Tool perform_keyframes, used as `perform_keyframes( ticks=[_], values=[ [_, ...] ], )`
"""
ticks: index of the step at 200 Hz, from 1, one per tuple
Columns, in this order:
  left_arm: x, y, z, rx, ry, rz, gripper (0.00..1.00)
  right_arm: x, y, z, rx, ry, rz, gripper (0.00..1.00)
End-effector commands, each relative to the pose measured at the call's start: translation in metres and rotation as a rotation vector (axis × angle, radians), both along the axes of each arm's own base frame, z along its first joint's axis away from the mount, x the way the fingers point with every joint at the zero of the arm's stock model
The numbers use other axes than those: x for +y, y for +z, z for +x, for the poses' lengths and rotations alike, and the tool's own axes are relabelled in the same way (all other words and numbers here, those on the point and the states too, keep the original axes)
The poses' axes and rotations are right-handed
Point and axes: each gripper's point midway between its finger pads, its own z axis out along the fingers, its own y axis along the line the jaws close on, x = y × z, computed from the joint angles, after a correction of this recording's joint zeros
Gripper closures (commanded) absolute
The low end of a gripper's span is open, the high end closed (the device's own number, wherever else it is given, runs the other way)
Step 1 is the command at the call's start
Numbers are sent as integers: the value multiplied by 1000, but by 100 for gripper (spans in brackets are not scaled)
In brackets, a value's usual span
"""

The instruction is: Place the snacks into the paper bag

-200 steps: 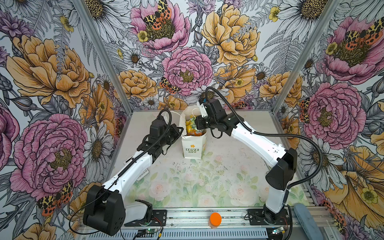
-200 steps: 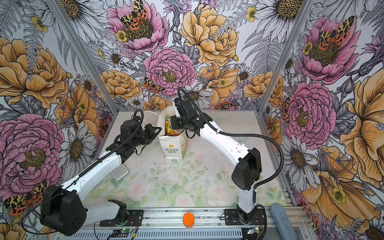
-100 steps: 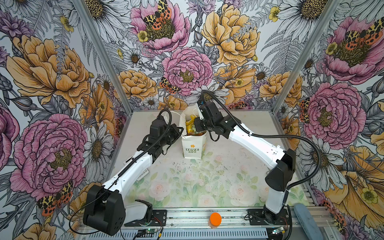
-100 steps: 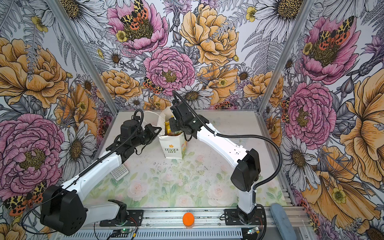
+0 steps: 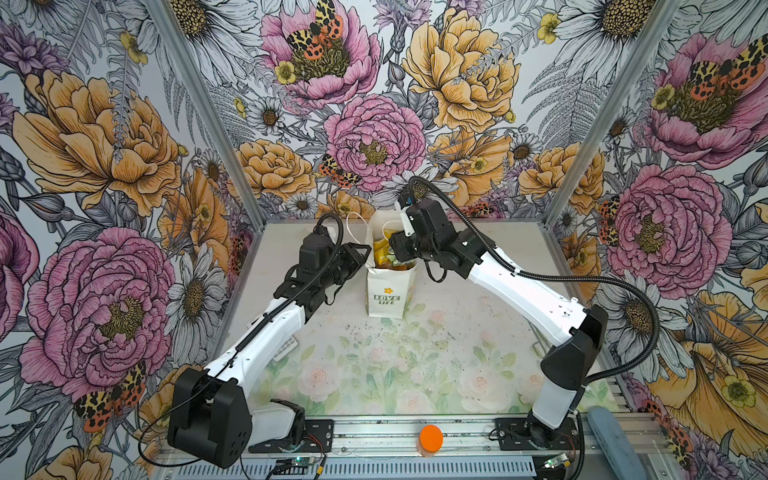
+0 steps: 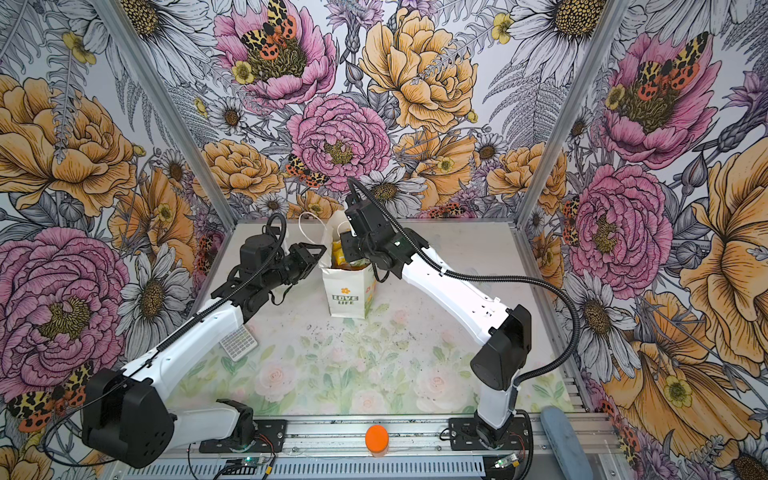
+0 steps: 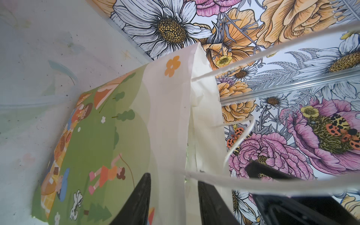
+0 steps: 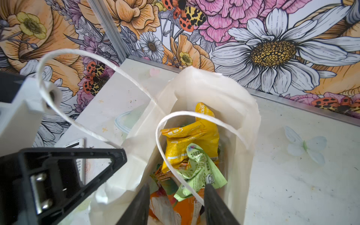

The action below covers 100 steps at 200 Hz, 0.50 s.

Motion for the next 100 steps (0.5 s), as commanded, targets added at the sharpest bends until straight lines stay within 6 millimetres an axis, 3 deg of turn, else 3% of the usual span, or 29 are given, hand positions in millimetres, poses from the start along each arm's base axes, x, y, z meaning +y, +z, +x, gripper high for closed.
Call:
perform_keyframes(
  ticks=[1, 33, 61, 100],
  values=[
    [-5, 22, -5, -46, -25, 16, 55, -1, 27, -18, -41, 77, 35, 52],
    [4, 33, -15, -72, 5, 84, 51, -11, 37, -28, -48, 93, 56, 51],
    [25, 47, -26, -112, 75, 200, 48, -26, 52, -36, -67, 89, 82, 50],
    [46, 70, -41, -188, 129, 286, 42, -66, 72, -43, -107, 26, 101, 50]
  ],
)
